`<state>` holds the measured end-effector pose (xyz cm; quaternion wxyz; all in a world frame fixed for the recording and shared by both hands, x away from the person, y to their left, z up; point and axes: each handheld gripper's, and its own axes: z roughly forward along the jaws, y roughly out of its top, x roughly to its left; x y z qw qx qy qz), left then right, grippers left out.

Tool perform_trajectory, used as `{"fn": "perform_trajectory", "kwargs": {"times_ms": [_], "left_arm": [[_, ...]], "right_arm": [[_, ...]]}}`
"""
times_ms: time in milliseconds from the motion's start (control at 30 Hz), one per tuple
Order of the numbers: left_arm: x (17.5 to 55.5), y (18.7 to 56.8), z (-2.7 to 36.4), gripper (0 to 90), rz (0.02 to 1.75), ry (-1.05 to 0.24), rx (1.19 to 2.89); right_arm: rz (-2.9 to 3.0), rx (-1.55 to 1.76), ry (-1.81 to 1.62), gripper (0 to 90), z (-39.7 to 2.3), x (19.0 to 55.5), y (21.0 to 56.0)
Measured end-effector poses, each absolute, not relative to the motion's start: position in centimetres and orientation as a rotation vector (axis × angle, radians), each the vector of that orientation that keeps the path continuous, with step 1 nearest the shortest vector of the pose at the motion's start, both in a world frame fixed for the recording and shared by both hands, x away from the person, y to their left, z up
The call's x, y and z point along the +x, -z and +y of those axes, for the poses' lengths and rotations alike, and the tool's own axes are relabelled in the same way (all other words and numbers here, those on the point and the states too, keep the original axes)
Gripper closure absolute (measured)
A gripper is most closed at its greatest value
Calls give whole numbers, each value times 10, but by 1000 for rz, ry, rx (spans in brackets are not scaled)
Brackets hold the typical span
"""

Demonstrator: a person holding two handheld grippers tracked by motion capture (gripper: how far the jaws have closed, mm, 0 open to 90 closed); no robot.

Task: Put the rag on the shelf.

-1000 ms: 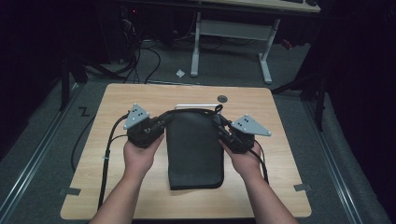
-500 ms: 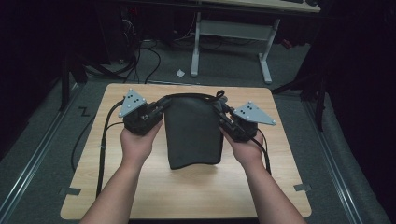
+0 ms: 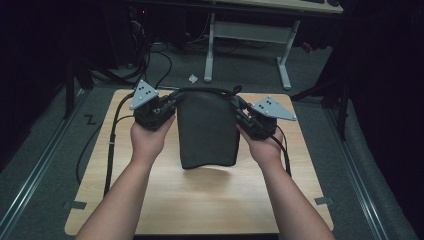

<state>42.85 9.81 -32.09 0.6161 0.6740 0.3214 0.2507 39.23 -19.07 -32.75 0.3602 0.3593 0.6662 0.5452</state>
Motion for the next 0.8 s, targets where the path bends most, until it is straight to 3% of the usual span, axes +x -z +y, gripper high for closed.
{"fn": "perform_trajectory", "kwargs": {"times_ms": [800], "left_arm": [[517, 336, 83, 825, 822, -593, 1607]], "right_arm": [[1766, 987, -1361, 769, -202, 483, 338]]}}
